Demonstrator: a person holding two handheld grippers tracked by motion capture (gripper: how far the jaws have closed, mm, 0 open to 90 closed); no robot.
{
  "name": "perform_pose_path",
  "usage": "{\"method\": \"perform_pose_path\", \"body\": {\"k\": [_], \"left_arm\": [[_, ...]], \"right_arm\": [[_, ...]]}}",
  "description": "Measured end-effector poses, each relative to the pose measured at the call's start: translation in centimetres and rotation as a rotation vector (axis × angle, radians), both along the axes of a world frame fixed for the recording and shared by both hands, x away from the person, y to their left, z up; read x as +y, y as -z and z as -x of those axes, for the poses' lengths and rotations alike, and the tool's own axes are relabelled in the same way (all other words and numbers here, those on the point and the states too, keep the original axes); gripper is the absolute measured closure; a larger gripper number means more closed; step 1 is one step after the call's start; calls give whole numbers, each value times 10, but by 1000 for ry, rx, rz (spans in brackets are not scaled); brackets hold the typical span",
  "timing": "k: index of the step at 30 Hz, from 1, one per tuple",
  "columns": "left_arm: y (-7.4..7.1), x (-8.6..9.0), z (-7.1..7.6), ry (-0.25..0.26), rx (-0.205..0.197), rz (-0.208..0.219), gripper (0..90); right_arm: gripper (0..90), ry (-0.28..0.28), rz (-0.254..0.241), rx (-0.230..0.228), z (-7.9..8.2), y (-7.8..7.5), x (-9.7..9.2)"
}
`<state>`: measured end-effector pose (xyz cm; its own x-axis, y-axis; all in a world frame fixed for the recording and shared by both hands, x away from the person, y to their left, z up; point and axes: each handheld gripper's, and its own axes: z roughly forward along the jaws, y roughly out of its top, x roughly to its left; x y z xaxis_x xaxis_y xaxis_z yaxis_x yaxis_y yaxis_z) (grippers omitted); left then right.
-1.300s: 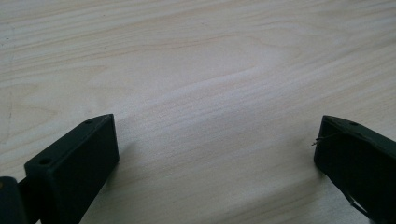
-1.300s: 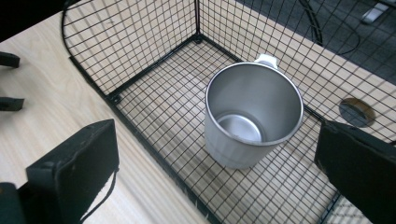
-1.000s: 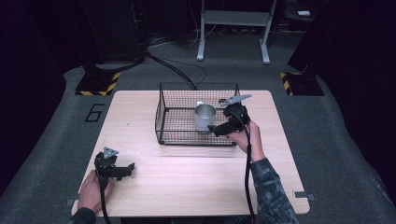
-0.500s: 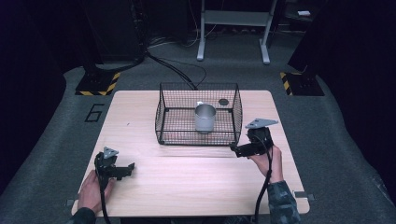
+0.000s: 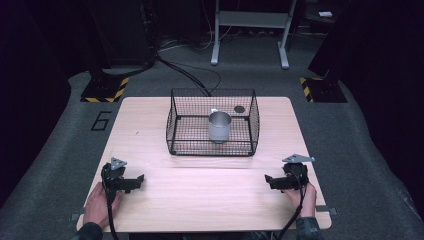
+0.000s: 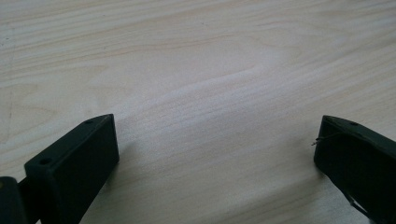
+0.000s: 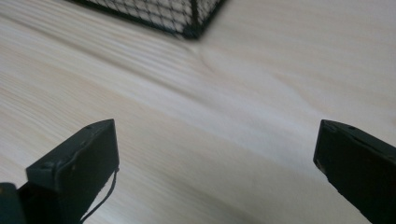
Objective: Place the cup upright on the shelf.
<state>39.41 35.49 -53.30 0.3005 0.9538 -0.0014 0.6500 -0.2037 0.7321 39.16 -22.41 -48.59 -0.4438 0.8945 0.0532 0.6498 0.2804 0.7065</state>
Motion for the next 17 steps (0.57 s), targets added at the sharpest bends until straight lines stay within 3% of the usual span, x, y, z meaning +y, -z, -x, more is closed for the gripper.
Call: {"method": "perform_pose_path", "body": {"k": [6,12,13,15,17], "left_arm": [[0,0,0,0,0,0,0],[0,0,0,0,1,-1,0],[0,0,0,0,1,-1,0],[0,0,0,0,0,-1,0],[0,0,0,0,0,-1,0]], "right_arm": [[0,59,4,8,6,25,-21],[0,60,29,18,6,39,-27],[0,67,49,-2,7,41,-27],[0,63,43,-36,10,44,-28],[0,64,39,-37,10,44,-28]]}}
